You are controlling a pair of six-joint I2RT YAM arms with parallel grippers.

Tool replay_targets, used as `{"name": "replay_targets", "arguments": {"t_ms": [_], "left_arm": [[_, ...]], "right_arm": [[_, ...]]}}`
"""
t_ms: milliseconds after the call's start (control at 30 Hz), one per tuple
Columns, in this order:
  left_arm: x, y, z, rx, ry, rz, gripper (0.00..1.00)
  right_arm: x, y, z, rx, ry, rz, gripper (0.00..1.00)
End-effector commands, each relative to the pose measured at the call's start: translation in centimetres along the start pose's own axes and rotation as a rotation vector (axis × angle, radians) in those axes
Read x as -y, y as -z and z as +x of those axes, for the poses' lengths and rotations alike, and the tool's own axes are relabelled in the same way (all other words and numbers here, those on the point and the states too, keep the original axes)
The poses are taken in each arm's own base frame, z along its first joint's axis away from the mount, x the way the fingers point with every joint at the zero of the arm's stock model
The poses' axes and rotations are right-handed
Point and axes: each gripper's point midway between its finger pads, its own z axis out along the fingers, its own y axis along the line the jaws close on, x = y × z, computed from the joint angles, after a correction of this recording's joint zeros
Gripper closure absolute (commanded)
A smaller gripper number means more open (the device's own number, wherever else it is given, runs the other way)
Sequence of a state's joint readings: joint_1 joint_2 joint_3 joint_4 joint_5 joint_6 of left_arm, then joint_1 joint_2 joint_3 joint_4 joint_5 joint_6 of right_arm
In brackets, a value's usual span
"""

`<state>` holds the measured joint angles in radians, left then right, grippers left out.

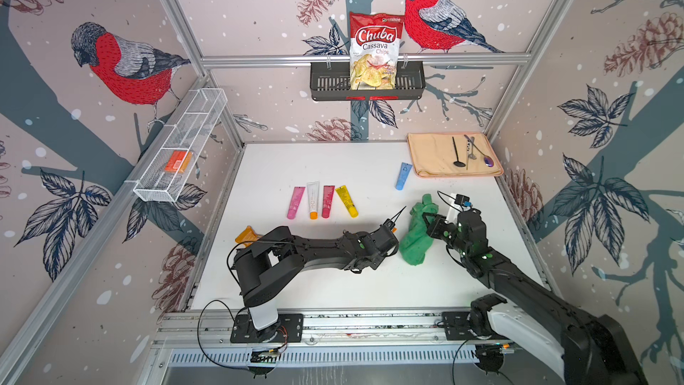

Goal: Wipe the surface of the toothpaste tube
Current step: Wipe the dirt from the toothpaste tube.

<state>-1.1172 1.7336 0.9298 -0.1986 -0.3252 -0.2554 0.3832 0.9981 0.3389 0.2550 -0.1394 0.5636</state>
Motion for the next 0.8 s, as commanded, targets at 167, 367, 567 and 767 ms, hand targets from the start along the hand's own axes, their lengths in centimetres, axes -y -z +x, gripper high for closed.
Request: {"name": "replay_targets", "arguments": {"t_ms": [167, 367, 567, 767], "left_arm": [[1.0, 0.4, 0.3, 0.048, -0.039, 0.019, 0.73], [1.0, 0.3, 0.4, 0.051, -0.042, 0.012, 0.75], [0.9, 0.4, 0.3, 0.059, -0.047, 0.011, 0.77], [0.8, 0.9, 0.2, 0.075, -0.044, 0.013, 0.79]], "right_arm": [[-3.3, -5.3, 7.0, -0.344, 0.095, -0.12, 0.91], [-8.3, -5.5, 12.4, -0.511, 0.082, -0.347, 0.93], [-10.3, -4.4, 15.3, -0.579, 0.067, -0.443, 0.94], [-3.1, -6.5, 15.9, -0.566, 0.072, -0.124, 0.96]]}}
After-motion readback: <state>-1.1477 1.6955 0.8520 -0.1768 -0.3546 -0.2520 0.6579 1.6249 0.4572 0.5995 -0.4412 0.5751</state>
